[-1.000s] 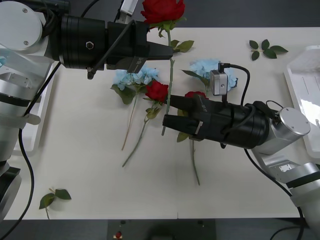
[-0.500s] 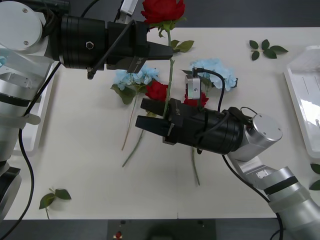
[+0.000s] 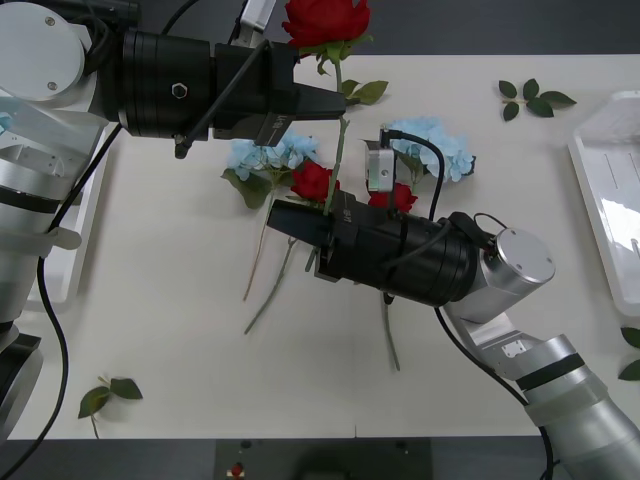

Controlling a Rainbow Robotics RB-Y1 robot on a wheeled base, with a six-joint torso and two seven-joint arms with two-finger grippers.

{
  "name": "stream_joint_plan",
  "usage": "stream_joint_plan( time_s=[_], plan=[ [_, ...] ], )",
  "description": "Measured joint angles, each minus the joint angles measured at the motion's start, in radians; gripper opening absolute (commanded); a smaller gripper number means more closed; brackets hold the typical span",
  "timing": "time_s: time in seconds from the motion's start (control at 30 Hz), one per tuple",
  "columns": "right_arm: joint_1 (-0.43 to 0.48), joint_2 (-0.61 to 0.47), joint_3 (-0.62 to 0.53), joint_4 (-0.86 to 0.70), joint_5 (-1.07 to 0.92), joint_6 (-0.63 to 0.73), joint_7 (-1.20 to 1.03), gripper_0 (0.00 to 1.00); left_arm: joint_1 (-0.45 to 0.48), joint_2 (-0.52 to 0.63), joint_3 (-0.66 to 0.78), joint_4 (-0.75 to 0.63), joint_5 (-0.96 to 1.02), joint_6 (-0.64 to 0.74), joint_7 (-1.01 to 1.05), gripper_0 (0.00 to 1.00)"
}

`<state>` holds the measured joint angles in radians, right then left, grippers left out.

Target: Put the red flowers into the right box and the blue flowers into the left box

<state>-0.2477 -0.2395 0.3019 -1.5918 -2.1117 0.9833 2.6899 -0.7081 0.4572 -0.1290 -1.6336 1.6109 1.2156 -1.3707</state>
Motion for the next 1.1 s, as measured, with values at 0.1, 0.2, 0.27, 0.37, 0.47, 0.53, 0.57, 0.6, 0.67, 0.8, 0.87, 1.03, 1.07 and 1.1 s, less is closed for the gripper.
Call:
stream_joint_plan(
  time_s=[0.1, 0.2, 0.27, 0.37, 0.47, 0.53, 0.57, 0.6, 0.67, 0.8, 0.87, 1.03, 1.07, 1.1],
  plan=[
    [0.0, 0.0, 0.0, 0.0, 0.0, -0.001, 0.0, 0.0, 0.0, 0.0, 0.0, 0.0, 0.0, -0.002, 0.0, 0.0],
    [0.0, 0.0, 0.0, 0.0, 0.0, -0.001, 0.0, 0.0, 0.0, 0.0, 0.0, 0.0, 0.0, -0.002, 0.0, 0.0],
    [0.0, 0.0, 0.0, 0.0, 0.0, -0.001, 0.0, 0.0, 0.0, 0.0, 0.0, 0.0, 0.0, -0.002, 0.0, 0.0],
    [0.0, 0.0, -0.001, 0.0, 0.0, -0.001, 0.0, 0.0, 0.0, 0.0, 0.0, 0.0, 0.0, -0.003, 0.0, 0.0],
    [0.0, 0.0, -0.004, 0.0, 0.0, -0.001, 0.0, 0.0, 0.0, 0.0, 0.0, 0.0, 0.0, -0.005, 0.0, 0.63],
    [0.0, 0.0, -0.008, 0.0, 0.0, -0.001, 0.0, 0.0, 0.0, 0.0, 0.0, 0.0, 0.0, -0.005, 0.0, 1.0],
    [0.0, 0.0, -0.012, 0.0, 0.0, -0.001, 0.0, 0.0, 0.0, 0.0, 0.0, 0.0, 0.0, -0.005, 0.0, 1.0],
    [0.0, 0.0, -0.016, 0.0, 0.0, -0.001, 0.0, 0.0, 0.0, 0.0, 0.0, 0.0, 0.0, -0.005, 0.0, 1.0],
    [0.0, 0.0, -0.025, 0.0, 0.0, -0.001, 0.0, 0.0, 0.0, 0.0, 0.0, 0.0, 0.0, -0.005, 0.0, 1.0],
    [0.0, 0.0, -0.034, 0.0, 0.0, -0.001, 0.0, 0.0, 0.0, 0.0, 0.0, 0.0, 0.0, -0.005, 0.0, 1.0],
    [0.0, 0.0, -0.034, 0.0, 0.0, -0.001, 0.0, 0.0, 0.0, 0.0, 0.0, 0.0, 0.0, -0.005, 0.0, 1.0],
    [0.0, 0.0, -0.034, 0.0, -0.002, -0.001, 0.0, 0.0, 0.0, 0.0, 0.0, 0.0, 0.0, -0.005, 0.0, 1.0],
    [0.0, 0.0, -0.034, 0.0, -0.002, -0.001, 0.0, 0.0, 0.0, 0.0, 0.0, 0.0, 0.0, -0.005, 0.0, 1.0],
    [0.0, 0.0, -0.034, 0.0, -0.002, -0.001, 0.0, 0.0, 0.0, 0.0, 0.0, 0.0, 0.0, -0.005, 0.0, 1.0]
  ],
)
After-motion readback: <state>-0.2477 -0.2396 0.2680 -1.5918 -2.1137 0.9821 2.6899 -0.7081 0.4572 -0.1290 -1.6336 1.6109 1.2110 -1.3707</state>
